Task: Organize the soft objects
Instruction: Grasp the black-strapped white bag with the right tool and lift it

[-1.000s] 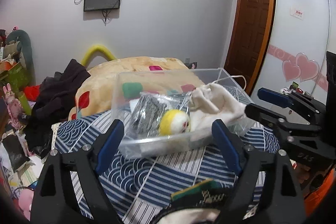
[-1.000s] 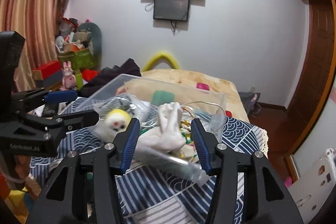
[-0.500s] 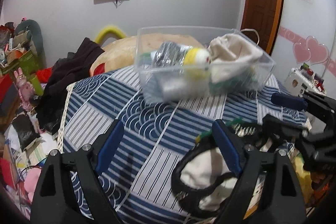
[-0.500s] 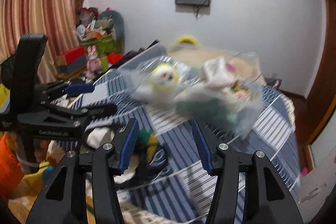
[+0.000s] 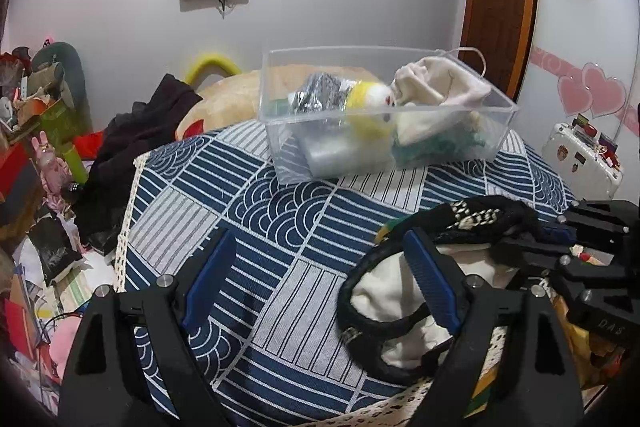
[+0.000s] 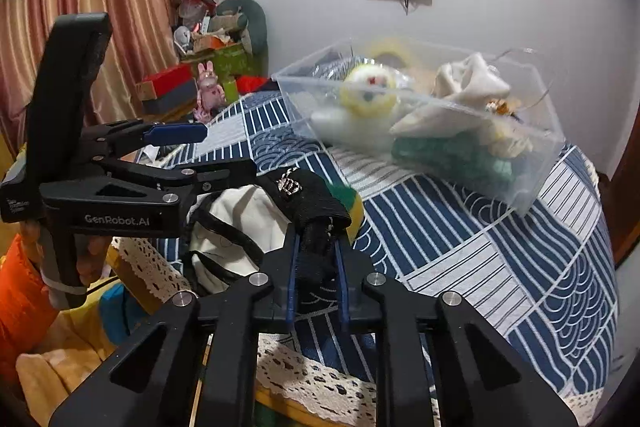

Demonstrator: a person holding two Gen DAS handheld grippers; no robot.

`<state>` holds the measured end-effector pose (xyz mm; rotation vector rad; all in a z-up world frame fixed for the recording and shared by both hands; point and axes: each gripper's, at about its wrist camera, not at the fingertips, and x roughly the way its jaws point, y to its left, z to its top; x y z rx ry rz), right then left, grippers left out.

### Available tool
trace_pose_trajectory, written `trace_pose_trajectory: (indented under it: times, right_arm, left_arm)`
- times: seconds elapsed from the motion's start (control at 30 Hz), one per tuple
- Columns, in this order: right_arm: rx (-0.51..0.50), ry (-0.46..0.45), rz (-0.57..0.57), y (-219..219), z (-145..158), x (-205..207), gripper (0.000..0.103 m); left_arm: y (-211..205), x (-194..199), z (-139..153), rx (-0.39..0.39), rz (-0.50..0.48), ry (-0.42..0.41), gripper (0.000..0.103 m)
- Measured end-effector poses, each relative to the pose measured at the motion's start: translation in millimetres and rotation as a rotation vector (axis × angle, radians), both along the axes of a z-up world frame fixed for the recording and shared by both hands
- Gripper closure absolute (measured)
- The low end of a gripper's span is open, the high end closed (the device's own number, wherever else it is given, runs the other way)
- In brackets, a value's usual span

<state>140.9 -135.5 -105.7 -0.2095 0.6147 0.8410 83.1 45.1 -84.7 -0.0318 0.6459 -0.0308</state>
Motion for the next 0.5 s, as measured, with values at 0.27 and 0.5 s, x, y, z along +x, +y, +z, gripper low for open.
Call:
trace_pose_trajectory:
  times: [0.27,0.5]
  right_arm:
    - [0.079,-0.095,-0.090,-30,30,-4,0.090]
    - [0.130,-0.142,-0.240,-73,47,4,0.090]
  left_arm:
    - [-9,-1,8,-0.010,-0.024,-0.019,0.015]
    - [-35,10,-3,-0.015,-0.094,0.024,0.015]
